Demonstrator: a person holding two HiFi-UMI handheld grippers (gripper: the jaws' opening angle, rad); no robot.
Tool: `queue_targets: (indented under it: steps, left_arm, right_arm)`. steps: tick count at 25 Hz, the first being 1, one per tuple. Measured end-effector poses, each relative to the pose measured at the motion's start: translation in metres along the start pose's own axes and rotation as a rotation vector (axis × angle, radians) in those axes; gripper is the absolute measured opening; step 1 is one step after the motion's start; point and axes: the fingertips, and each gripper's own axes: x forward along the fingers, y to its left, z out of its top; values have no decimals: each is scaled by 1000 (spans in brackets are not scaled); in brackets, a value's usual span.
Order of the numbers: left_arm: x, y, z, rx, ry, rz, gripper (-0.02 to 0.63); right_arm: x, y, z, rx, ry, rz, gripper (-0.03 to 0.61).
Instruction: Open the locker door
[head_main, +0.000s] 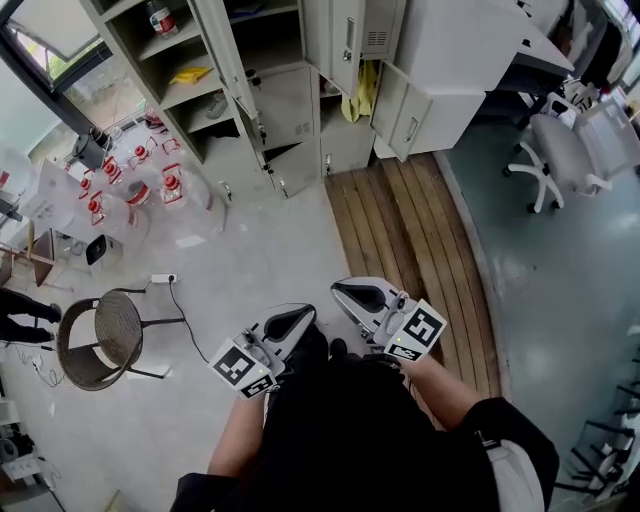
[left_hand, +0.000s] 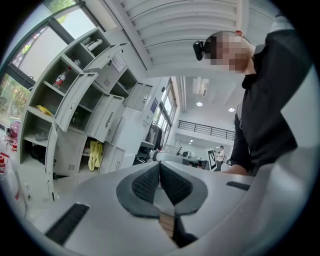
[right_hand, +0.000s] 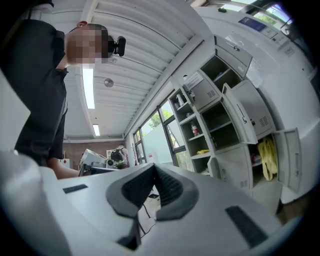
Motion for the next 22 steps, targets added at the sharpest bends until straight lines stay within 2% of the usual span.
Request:
queue_targets:
  steps: [5, 14, 22]
  left_arm:
    - [8, 38, 13, 4, -13, -11, 17]
    - [14, 133, 44, -21, -60, -6, 17]
    - [27, 195, 56, -53, -60, -67, 17]
  right_arm:
    - [33, -26, -1, 77, 20, -22, 11]
    - [116, -68, -1, 57, 92, -1, 11]
    - [164, -111, -8, 58, 134, -59, 11]
